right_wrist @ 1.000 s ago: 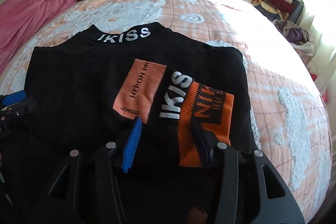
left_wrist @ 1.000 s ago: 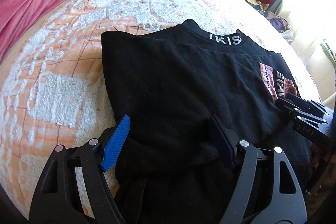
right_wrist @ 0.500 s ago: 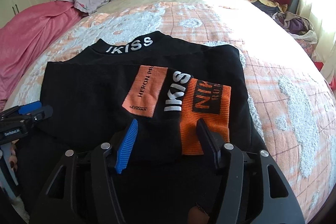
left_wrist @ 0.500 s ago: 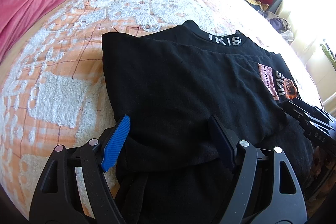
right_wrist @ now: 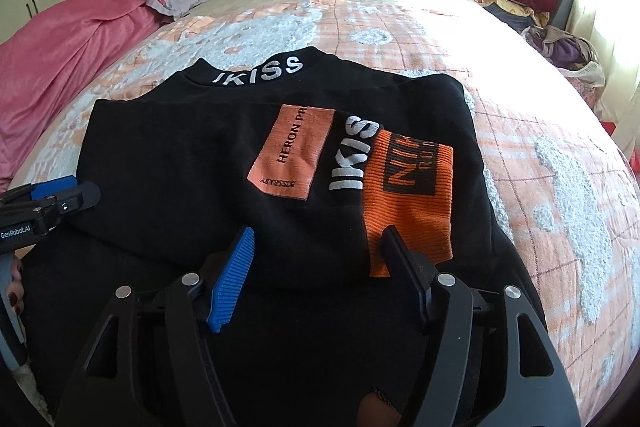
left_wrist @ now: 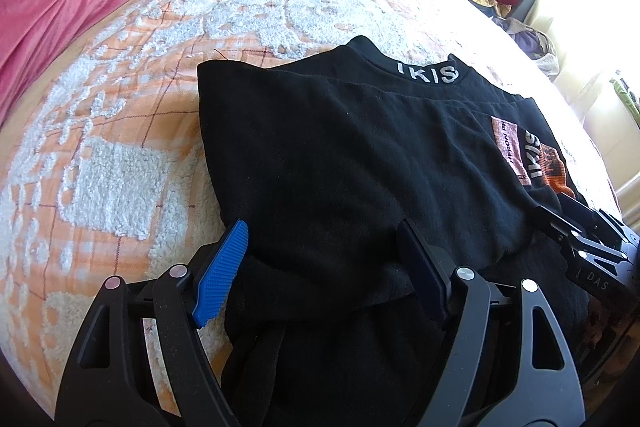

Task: Fold small clothes

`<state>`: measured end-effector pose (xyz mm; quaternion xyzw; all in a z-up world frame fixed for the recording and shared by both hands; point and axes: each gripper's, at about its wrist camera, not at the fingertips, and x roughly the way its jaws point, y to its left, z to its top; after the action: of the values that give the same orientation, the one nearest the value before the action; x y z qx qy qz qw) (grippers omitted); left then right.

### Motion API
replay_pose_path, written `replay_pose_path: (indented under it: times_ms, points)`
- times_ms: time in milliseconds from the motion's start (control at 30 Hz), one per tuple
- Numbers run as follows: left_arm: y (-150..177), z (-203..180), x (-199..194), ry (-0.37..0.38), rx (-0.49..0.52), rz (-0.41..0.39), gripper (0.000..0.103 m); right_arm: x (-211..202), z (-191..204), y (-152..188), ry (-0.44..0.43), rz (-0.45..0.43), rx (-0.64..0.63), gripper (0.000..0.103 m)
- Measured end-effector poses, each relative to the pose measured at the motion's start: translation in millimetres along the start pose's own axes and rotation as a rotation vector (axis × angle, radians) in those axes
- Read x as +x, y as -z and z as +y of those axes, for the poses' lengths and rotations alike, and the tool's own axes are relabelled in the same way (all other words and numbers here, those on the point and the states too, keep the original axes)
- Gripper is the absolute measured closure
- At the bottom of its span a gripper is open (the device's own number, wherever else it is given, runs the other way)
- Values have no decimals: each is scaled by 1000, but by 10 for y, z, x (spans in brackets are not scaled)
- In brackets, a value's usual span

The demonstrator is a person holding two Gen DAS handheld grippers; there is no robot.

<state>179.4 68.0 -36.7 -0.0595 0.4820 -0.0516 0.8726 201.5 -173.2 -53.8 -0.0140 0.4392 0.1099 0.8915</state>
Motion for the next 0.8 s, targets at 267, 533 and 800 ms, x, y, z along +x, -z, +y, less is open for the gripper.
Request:
replay_pose_path:
  times_ms: [267,533,800]
  points:
    - [-1,-23,-75,-24,12,-17,33,-129,-100,63,11,-26,34,38]
    - [-13,-85,-184,-27,34,-45,33,-273,-149,78,-1,-63,65,31]
    - [1,-194,-341,-64,69,-104,18,-427,-113,50,-4,-116,76,13]
